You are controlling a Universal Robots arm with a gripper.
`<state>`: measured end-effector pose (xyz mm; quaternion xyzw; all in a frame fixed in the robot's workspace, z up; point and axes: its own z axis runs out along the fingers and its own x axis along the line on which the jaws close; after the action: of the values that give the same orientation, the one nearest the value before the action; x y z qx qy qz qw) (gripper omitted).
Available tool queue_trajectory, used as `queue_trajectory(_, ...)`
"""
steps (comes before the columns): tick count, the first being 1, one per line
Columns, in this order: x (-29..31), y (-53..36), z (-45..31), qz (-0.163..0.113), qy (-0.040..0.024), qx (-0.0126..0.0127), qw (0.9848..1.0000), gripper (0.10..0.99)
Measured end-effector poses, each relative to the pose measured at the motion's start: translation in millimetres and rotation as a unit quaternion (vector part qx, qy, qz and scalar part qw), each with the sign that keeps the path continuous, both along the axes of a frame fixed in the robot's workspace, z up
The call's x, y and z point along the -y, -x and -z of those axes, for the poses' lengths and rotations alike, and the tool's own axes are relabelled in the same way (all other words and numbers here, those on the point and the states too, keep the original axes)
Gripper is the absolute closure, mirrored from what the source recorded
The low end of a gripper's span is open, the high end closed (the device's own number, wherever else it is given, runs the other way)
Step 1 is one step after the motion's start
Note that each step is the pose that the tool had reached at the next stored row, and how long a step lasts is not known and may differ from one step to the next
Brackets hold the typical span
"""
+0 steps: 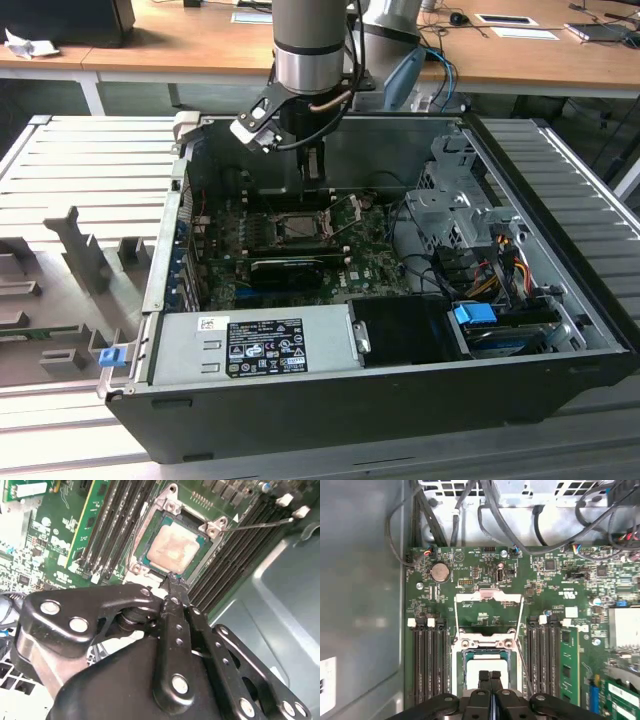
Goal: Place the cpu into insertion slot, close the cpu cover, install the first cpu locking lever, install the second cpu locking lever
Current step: 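Close the cpu cover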
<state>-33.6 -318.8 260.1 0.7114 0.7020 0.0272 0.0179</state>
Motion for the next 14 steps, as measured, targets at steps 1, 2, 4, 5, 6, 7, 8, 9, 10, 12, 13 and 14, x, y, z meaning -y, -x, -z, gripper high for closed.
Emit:
queue_trajectory(1,0.0,-0.8,-2.8,0.0,-0.0001,-0.0042,1.0,0.98)
queue_trajectory(2,0.0,-1.8,-2.8,0.0,-0.0001,-0.0042,1.0,0.98)
queue_trajectory(4,0.0,-6.9,-2.8,0.0,0.0,-0.0042,1.0,0.98)
queue_trajectory(5,0.0,-10.4,-2.8,0.0,0.0,-0.0042,1.0,0.98)
queue_trajectory(6,0.0,-11.8,-2.8,0.0,0.0,-0.0042,1.0,0.98)
queue_trajectory(7,0.0,-13.0,-2.9,0.0,0.0,-0.0042,1.0,0.98)
queue_trajectory(8,0.0,-14.6,-2.8,0.0,0.0,-0.0042,1.0,0.98)
queue_trajectory(9,0.0,-15.9,-2.9,0.0,0.0,-0.0042,1.0,0.98)
queue_trajectory(10,0.0,-17.2,-2.8,0.0,0.0,-0.0042,1.0,0.98)
queue_trajectory(12,0.0,-19.3,-2.8,0.0,0.0,-0.0042,1.0,0.98)
queue_trajectory(13,0.0,-20.1,-2.8,0.0,0.0,-0.0042,1.0,0.98)
queue_trajectory(14,0.0,-20.9,-2.8,0.0,-0.0001,-0.0042,1.0,0.98)
